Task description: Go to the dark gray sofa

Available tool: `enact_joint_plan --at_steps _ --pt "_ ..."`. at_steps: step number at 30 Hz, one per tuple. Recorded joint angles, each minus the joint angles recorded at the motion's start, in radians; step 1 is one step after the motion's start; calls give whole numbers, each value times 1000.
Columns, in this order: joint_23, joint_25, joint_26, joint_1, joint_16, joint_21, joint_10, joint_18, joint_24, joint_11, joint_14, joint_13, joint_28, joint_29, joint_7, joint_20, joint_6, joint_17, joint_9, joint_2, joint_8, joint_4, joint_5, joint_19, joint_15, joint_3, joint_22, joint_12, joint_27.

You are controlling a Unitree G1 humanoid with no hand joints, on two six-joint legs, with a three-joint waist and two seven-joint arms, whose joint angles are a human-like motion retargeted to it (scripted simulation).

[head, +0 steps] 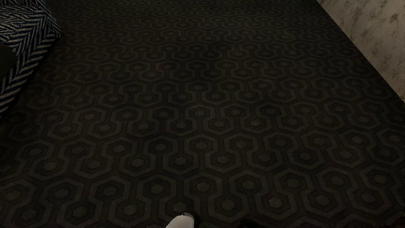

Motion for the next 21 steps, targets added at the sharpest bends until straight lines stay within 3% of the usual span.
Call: enact_joint_plan --at_steps 3,5,7,8,10,11,12,13,15,17,19,21 --pt "3 0 0 -16 -10 16 -88 0 0 -7 -125 -12 0 0 0 -28 5 -5 -29 58 0 16 0 0 -69 21 85 26 0" --pt "35 0 0 -45 -8 -11 -54 0 0 0 -18 4 0 0 0 -32 -12 10 -56 92 0 15 -19 0 -27 33 139 31 0" --pt "111 0 0 -84 4 -57 8 0 0 19 159 45 0 0 0 -29 -54 36 -96 115 0 -9 -52 0 157 33 195 19 0" --pt "159 0 0 -75 16 -59 37 0 0 47 186 67 0 0 0 -26 -78 42 -109 125 0 -36 -73 0 307 31 210 6 0" --pt "207 0 0 6 39 14 38 0 0 200 147 100 0 0 0 -9 -103 20 -123 69 0 -88 -106 0 672 23 190 -24 0" --pt "210 0 0 57 47 58 28 0 0 324 107 107 0 0 0 11 -106 2 -121 -2 0 -105 -116 0 810 12 159 -43 0" --pt "213 0 0 106 57 80 20 0 0 460 65 110 0 0 0 29 -113 -12 -111 -85 0 -124 -127 0 875 -11 121 -67 0" --pt "227 0 0 159 68 74 9 0 0 595 23 113 0 0 0 39 -121 -15 -98 -169 0 -145 -135 0 857 -46 84 -96 0" --pt "283 0 0 277 92 -6 -28 0 0 786 -58 131 0 0 0 45 -121 -5 -74 -326 0 -182 -131 0 659 -140 23 -167 0" --pt "335 0 0 403 96 -86 -69 0 0 769 -136 164 0 0 0 73 -102 2 -58 -445 0 -192 -104 0 506 -235 -8 -248 0" --pt "351 0 0 515 82 -88 -107 0 0 554 -203 194 0 0 0 118 -72 -10 -46 -526 0 -171 -70 0 518 -308 -44 -322 0" --pt "341 0 0 606 71 -58 -141 0 0 269 -263 220 0 0 0 150 -51 -23 -45 -574 0 -145 -54 0 610 -353 -119 -365 0"
